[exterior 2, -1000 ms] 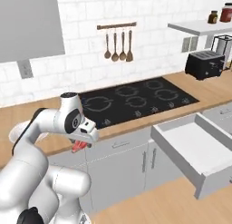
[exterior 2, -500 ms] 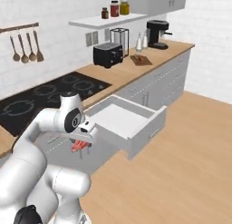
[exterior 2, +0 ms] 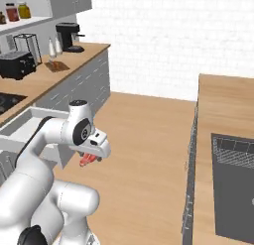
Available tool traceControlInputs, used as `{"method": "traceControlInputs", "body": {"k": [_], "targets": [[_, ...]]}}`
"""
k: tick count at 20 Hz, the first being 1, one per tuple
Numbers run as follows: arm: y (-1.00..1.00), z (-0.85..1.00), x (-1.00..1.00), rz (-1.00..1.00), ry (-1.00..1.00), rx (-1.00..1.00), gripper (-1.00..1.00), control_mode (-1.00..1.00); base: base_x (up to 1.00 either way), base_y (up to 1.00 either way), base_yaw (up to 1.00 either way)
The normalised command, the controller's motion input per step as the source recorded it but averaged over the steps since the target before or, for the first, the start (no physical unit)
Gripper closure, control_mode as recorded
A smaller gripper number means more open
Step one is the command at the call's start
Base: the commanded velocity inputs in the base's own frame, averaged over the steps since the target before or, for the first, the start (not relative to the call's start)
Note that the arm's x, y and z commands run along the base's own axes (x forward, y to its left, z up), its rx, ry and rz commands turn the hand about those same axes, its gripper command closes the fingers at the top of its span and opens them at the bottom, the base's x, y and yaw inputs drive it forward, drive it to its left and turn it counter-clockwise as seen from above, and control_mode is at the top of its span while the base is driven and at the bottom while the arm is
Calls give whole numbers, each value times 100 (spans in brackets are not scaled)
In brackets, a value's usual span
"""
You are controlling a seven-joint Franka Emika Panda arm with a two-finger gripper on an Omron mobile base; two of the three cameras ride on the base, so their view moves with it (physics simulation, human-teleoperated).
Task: Pick up the knife from the drawer and place it on the cutting board. Then place the meat from the plate to the cutting board.
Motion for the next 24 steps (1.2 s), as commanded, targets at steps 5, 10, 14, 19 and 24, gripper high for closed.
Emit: {"method": "traceControlInputs", "body": {"k": [5, 10, 14, 19, 24], "targets": [[0, 0, 0, 0, 0, 0, 100, 100, 87, 7, -35], [0, 0, 0, 0, 0, 0, 100, 100, 100, 2, -5], [0, 0, 0, 0, 0, 0, 100, 100, 100, 0, 0], [0, 0, 0, 0, 0, 0, 100, 100, 100, 0, 0], [0, 0, 0, 0, 0, 0, 100, 100, 100, 9, 6]]}}
